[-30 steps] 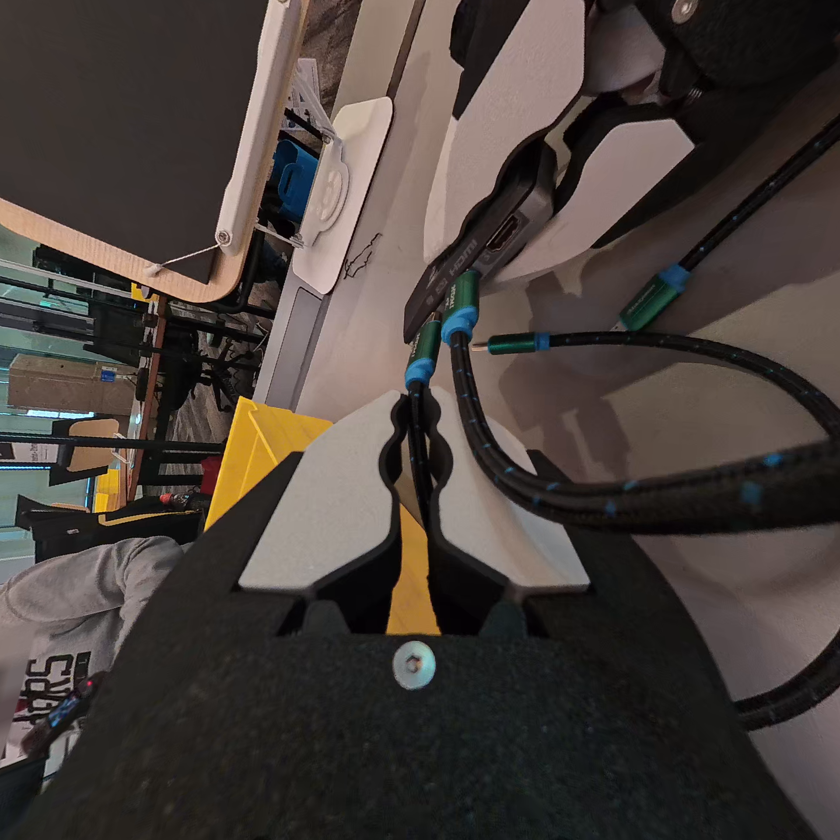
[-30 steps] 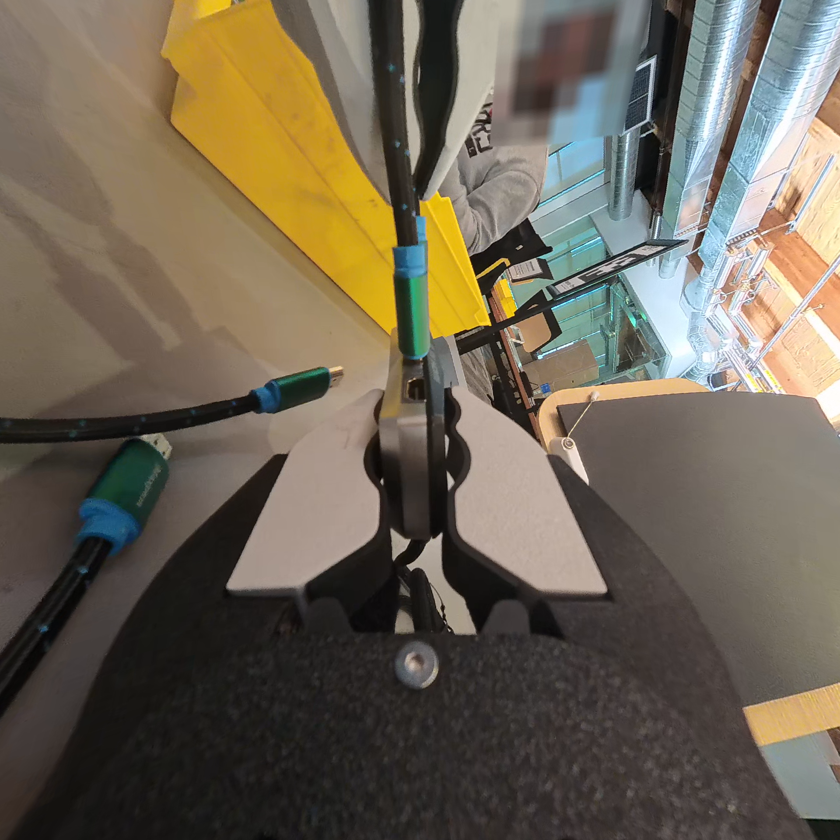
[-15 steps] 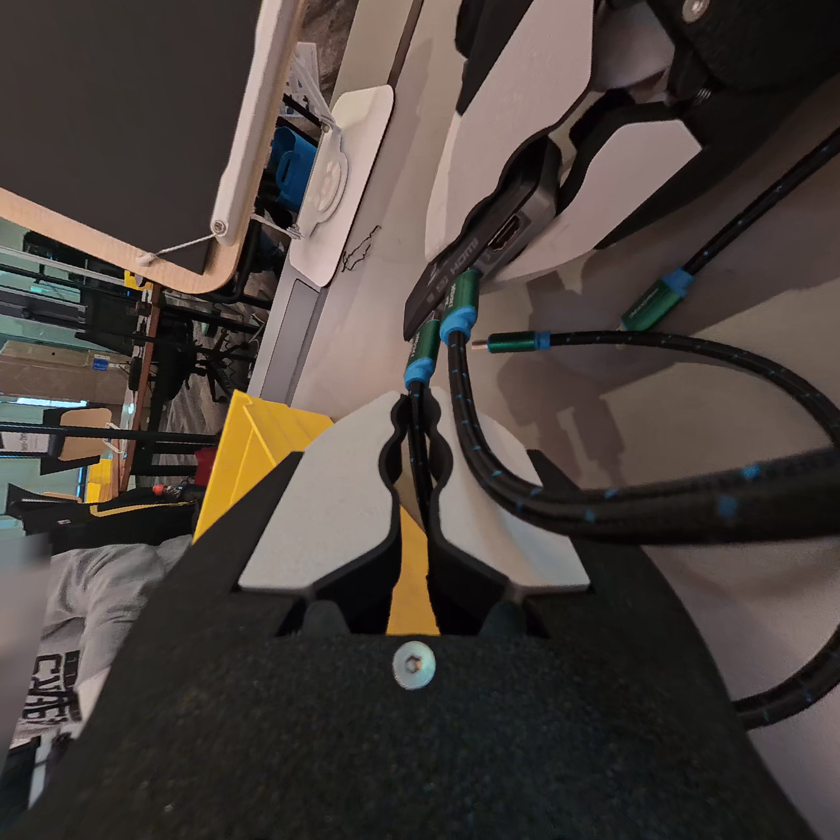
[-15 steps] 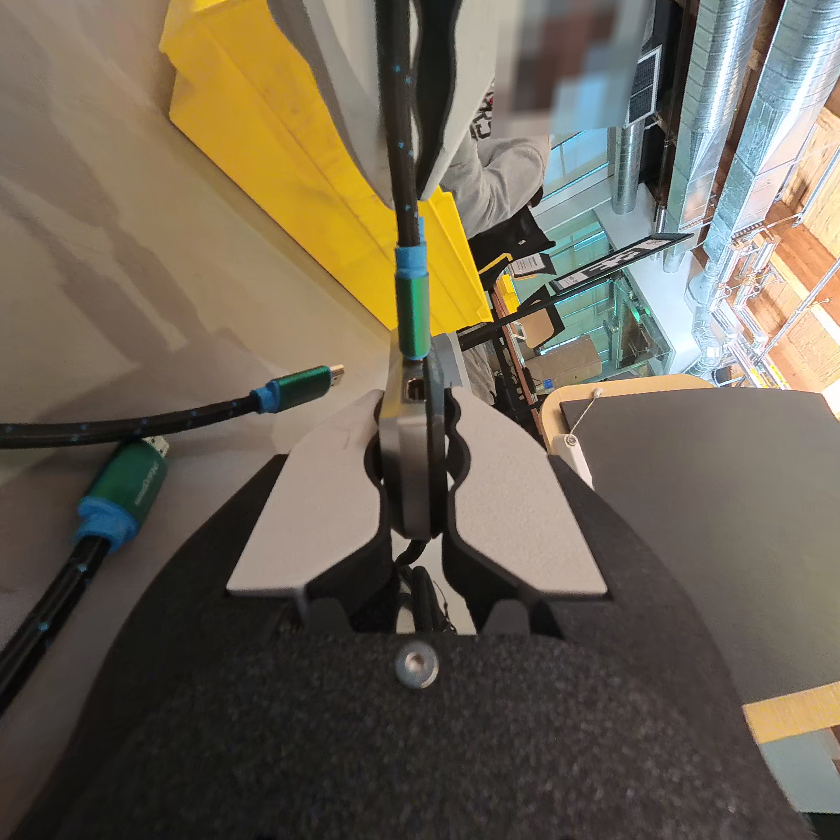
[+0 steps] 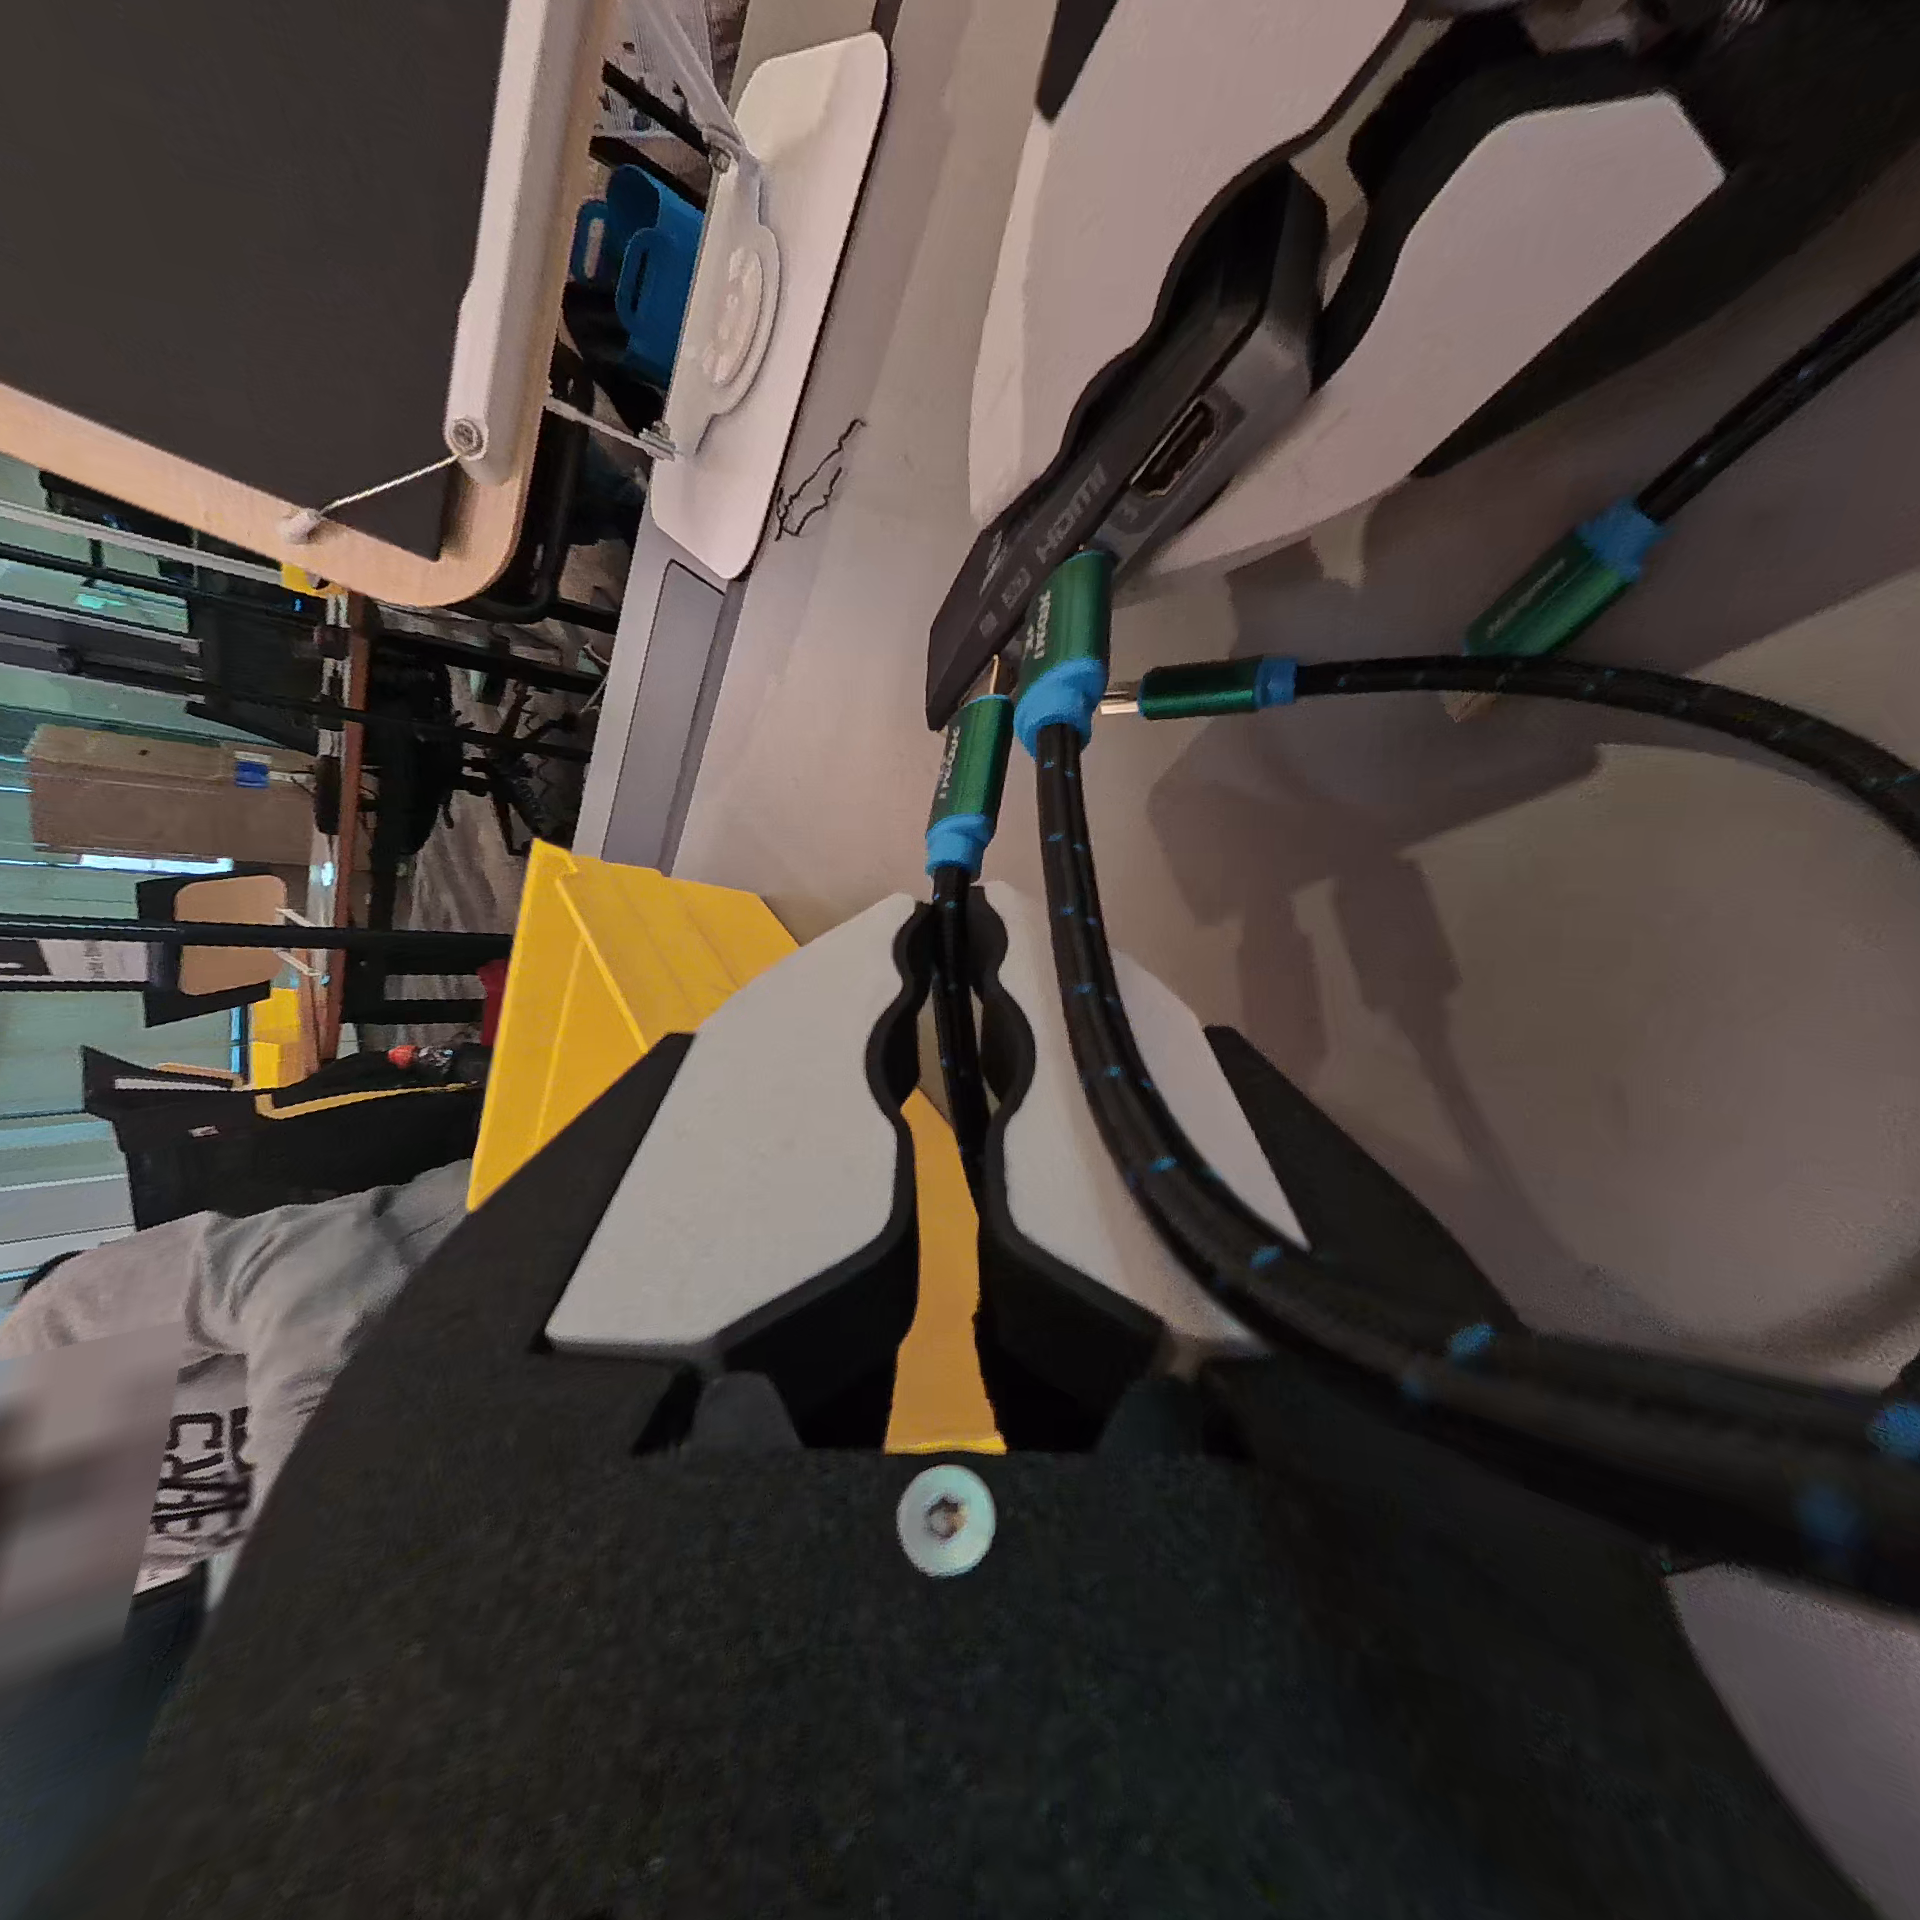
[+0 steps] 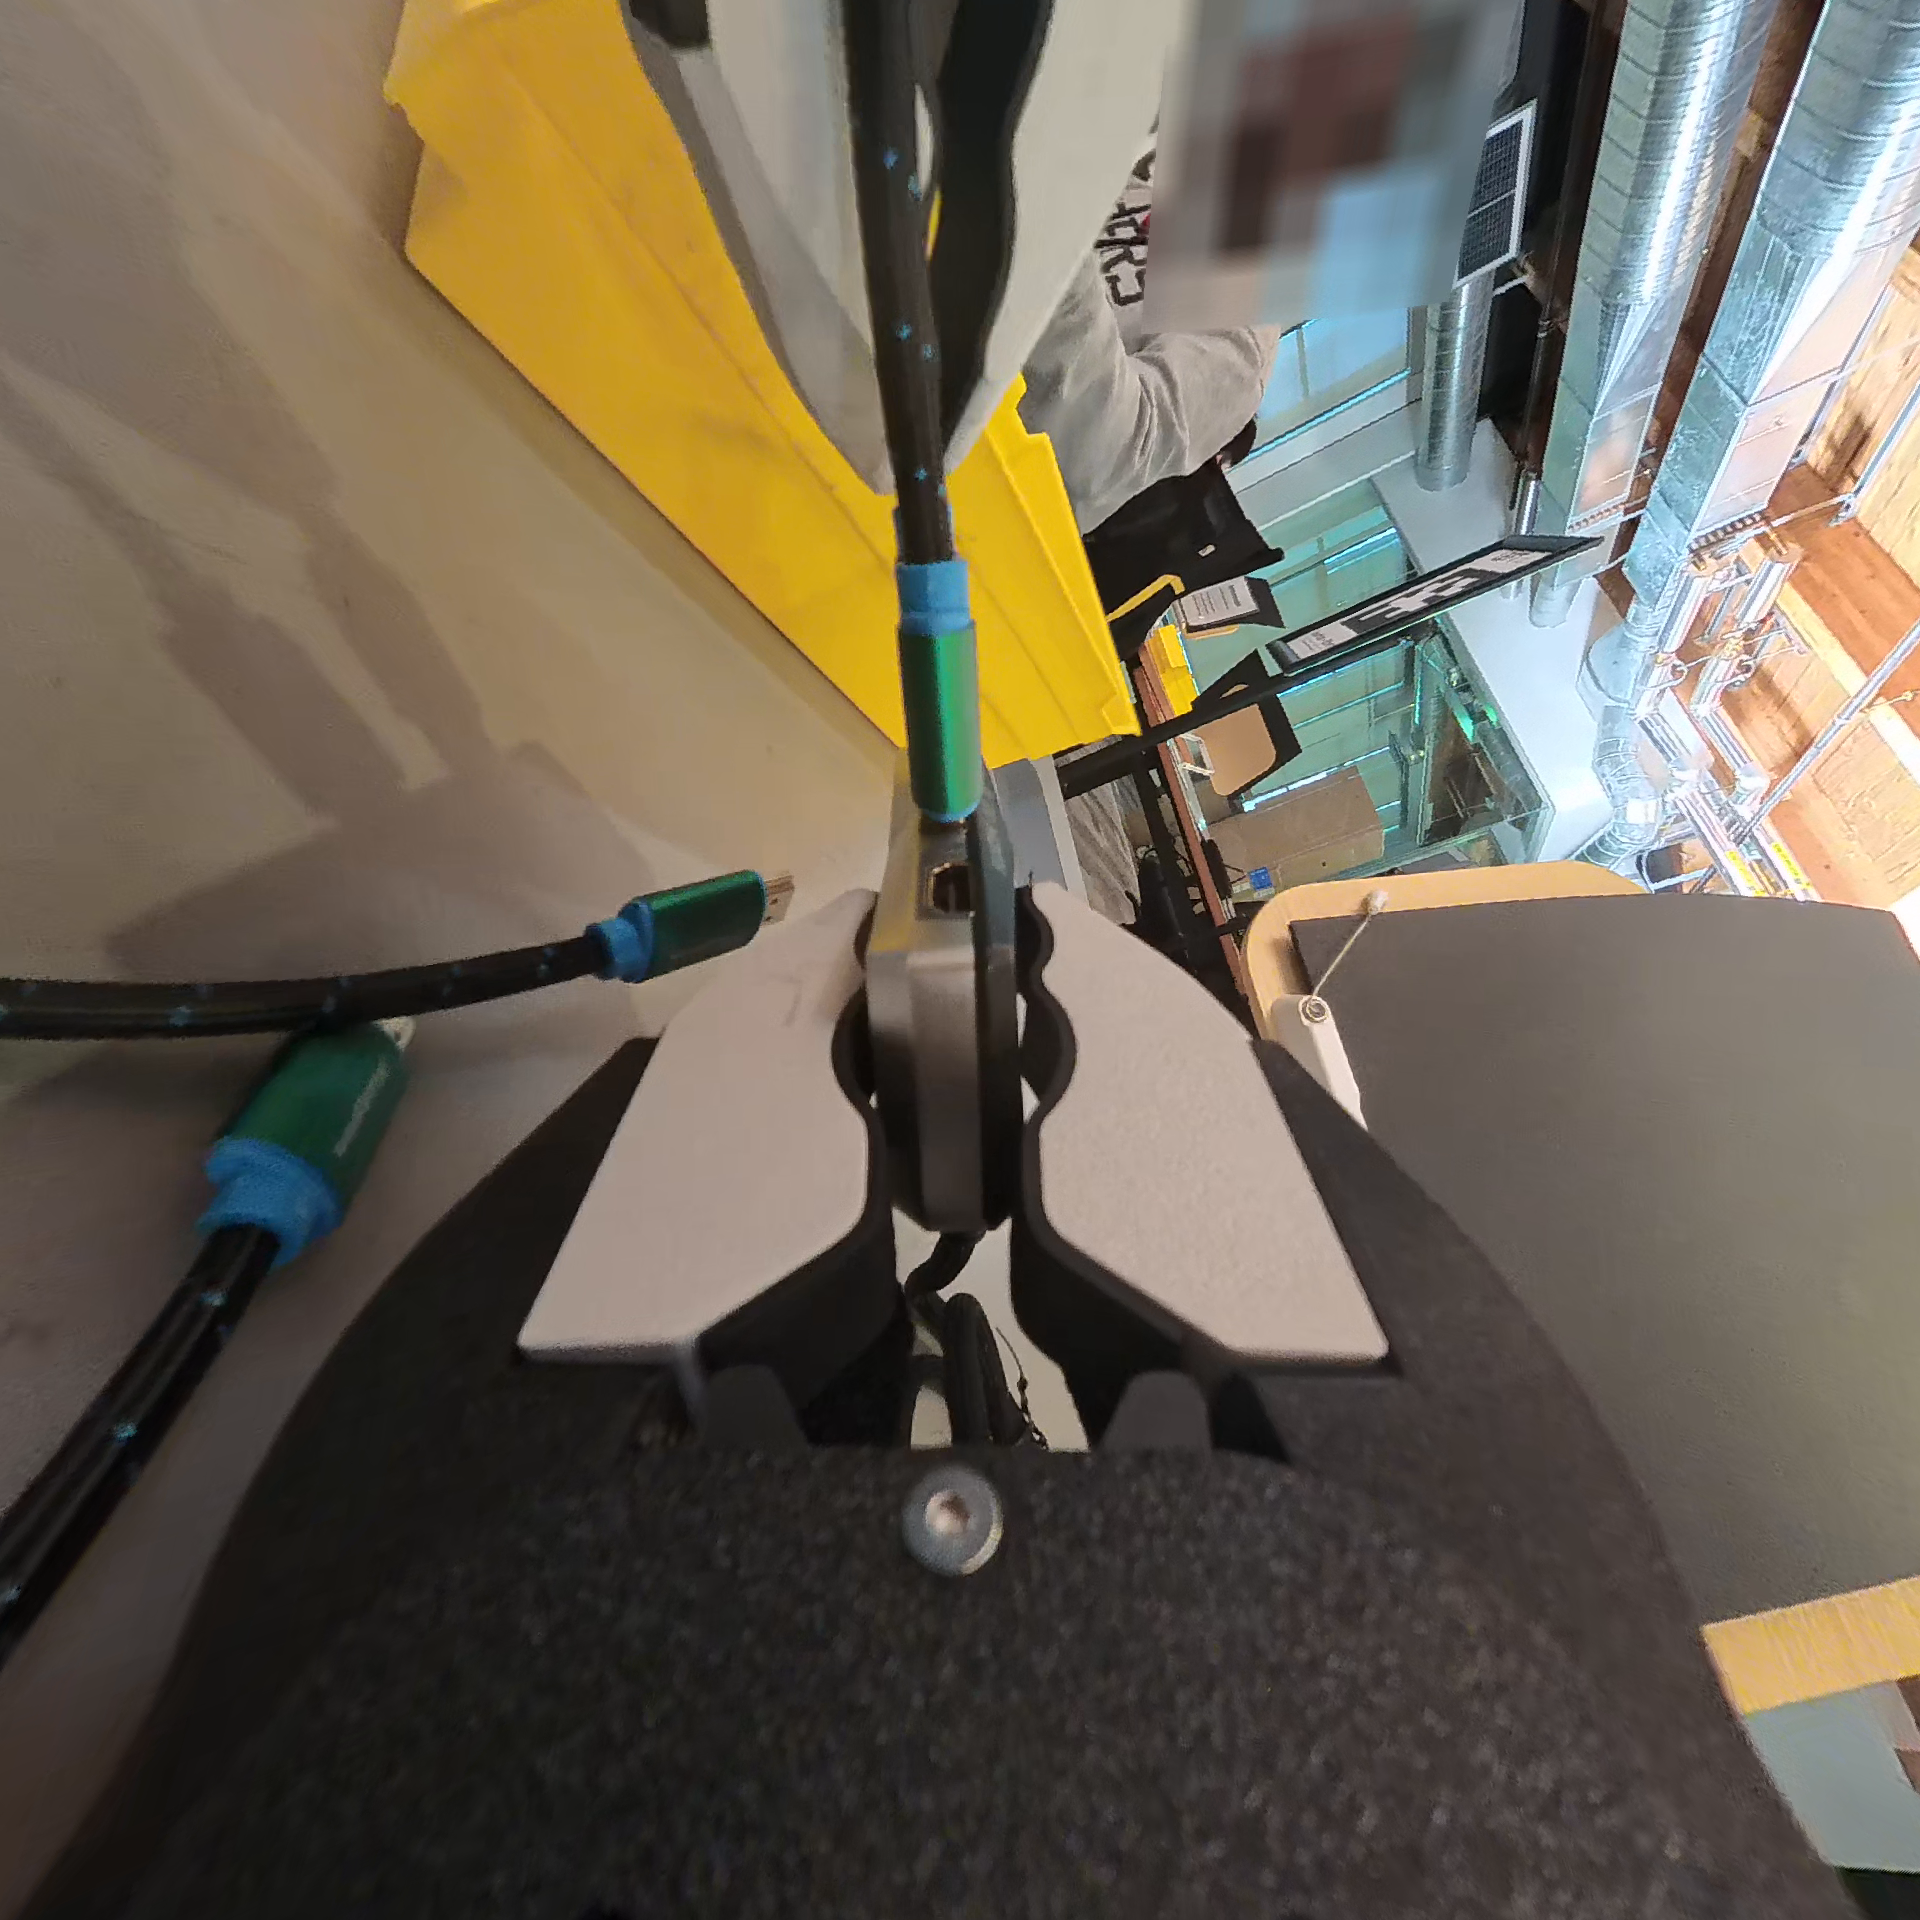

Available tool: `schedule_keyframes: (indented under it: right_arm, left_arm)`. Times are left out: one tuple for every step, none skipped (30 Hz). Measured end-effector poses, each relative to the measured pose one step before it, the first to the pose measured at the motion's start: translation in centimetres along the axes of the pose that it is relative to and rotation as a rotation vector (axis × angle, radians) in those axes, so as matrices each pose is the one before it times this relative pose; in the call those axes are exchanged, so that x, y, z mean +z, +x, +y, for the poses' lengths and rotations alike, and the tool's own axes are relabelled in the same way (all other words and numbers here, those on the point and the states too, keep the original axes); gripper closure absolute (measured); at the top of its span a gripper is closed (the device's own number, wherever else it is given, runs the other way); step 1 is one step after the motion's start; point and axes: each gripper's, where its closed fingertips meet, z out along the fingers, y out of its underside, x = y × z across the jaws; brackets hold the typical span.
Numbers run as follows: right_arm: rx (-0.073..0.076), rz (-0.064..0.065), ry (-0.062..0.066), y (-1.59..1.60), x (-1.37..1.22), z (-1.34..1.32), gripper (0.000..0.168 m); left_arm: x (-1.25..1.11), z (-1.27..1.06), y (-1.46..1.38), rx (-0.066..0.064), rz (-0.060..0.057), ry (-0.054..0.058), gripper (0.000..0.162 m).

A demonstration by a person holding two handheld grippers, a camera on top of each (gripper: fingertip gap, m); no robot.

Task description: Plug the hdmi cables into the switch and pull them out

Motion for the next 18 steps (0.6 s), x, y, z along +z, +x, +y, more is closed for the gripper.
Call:
schedule_keyframes:
  right_arm:
    - [-0.0045,-0.0037,-0.0036,-0.095,0.038,0.008,0.146]
    - [-0.0034,-0.0017,-0.0012,-0.069,0.031,-0.004,0.146]
    - [-0.005,-0.0011,-0.0001,-0.04,0.019,-0.012,0.147]
    - [-0.0055,0.0023,0.0016,0.0,-0.012,-0.06,0.147]
    - [-0.0061,0.0071,-0.0043,0.052,-0.001,-0.031,0.146]
    - [-0.0033,0.0012,-0.0044,-0.016,0.02,-0.025,0.146]
    - [-0.0025,-0.0013,-0.0038,-0.063,0.025,-0.005,0.146]
    - [-0.0024,-0.0008,-0.0024,-0.05,0.01,0.021,0.146]
    - [-0.0006,-0.0005,-0.0027,-0.001,0.007,0.052,0.146]
    - [0.0011,0.0,-0.0025,0.025,-0.005,0.028,0.146]
    - [0.0035,0.0008,-0.0045,0.033,-0.003,0.009,0.147]
    - [0.0034,0.002,-0.0045,0.043,0.007,-0.007,0.147]
    - [0.0029,0.0003,-0.0047,0.009,0.017,0.007,0.146]
    - [0.0023,-0.001,-0.0033,-0.03,0.017,0.007,0.147]
    - [-0.004,0.0015,-0.0012,0.014,0.006,0.012,0.147]
    - [-0.0063,0.005,-0.0034,0.059,0.006,0.021,0.146]
    - [-0.0008,0.0014,-0.0045,0.03,0.025,0.03,0.146]
    - [0.0012,-0.0058,-0.0032,-0.095,0.051,0.066,0.147]
  left_arm:
    - [0.021,0.073,0.017,0.0166,-0.0058,-0.0091,0.156]
    - [0.014,0.048,0.002,0.0136,-0.0034,-0.007,0.156]
    - [0.0,0.06,0.016,0.0074,0.002,-0.0075,0.156]
    - [0.025,0.072,0.006,0.0017,0.0049,-0.0092,0.156]
    - [0.015,0.091,-0.012,0.0012,0.0044,-0.0102,0.156]
    - [0.036,0.098,0.005,0.0006,0.0059,-0.0087,0.156]
    - [0.041,0.043,0.042,-0.0041,0.0058,-0.0052,0.156]
    - [0.042,-0.004,0.029,-0.0071,0.0007,-0.0008,0.156]
    - [0.049,-0.029,0.006,-0.0042,-0.005,-0.0001,0.156]
    - [0.036,-0.007,-0.018,0.0022,-0.0105,-0.0019,0.157]
    - [0.008,-0.004,-0.046,0.0044,-0.0128,-0.0014,0.156]
    - [0.021,0.004,-0.048,-0.0011,-0.009,-0.0014,0.156]
    - [0.01,0.012,-0.021,-0.0067,-0.0034,-0.002,0.156]
    - [0.015,0.007,0.005,-0.0062,0.0,-0.001,0.156]
    - [0.012,-0.014,-0.026,-0.0045,-0.0013,0.0009,0.156]
    - [0.002,-0.034,-0.046,-0.0025,-0.0039,0.0007,0.156]
    - [0.034,-0.007,-0.008,0.0029,-0.0024,-0.0024,0.156]
    - [0.068,0.028,0.045,0.0068,-0.0022,-0.0045,0.156]
